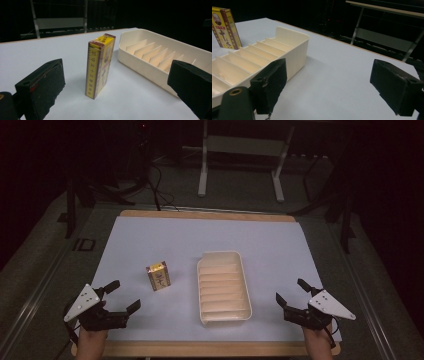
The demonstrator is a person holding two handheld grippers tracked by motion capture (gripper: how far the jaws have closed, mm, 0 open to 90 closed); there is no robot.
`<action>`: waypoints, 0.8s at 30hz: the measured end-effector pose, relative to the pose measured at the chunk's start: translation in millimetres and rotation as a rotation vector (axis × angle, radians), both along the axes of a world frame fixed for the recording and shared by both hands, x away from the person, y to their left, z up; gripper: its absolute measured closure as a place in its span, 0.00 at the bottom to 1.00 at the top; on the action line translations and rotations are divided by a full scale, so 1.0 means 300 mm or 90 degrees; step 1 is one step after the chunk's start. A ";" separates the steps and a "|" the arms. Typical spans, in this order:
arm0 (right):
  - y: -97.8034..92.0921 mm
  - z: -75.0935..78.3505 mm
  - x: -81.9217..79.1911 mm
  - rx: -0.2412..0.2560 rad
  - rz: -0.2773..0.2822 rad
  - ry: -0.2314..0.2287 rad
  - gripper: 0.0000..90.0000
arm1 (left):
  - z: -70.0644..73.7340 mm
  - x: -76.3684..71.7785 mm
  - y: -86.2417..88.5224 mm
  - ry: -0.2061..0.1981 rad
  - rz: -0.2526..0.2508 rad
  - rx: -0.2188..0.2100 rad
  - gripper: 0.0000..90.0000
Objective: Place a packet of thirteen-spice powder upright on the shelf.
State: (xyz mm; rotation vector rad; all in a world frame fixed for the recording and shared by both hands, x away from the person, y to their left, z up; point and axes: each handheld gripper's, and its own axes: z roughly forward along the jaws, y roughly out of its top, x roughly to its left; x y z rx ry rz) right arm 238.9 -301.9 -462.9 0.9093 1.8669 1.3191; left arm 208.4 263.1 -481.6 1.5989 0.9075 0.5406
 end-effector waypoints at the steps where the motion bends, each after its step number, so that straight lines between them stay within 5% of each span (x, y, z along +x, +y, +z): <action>1: 0.000 -0.001 0.001 -0.002 0.001 -0.001 0.16 | 0.000 0.001 0.000 0.000 -0.003 -0.004 0.02; 8: 0.008 -0.011 0.008 -0.007 0.026 0.010 0.16 | 0.005 0.003 -0.013 0.021 0.009 0.009 0.02; 11: 0.011 -0.012 0.008 -0.009 0.029 0.008 0.16 | 0.007 0.007 -0.008 0.038 -0.005 -0.022 0.02; 17: 0.009 -0.016 0.009 -0.008 0.029 0.013 0.16 | 0.035 0.022 -0.003 0.050 -0.031 0.001 0.02; 24: 0.010 -0.018 0.012 -0.006 0.031 0.019 0.16 | 0.063 0.038 0.003 0.074 -0.069 0.070 0.02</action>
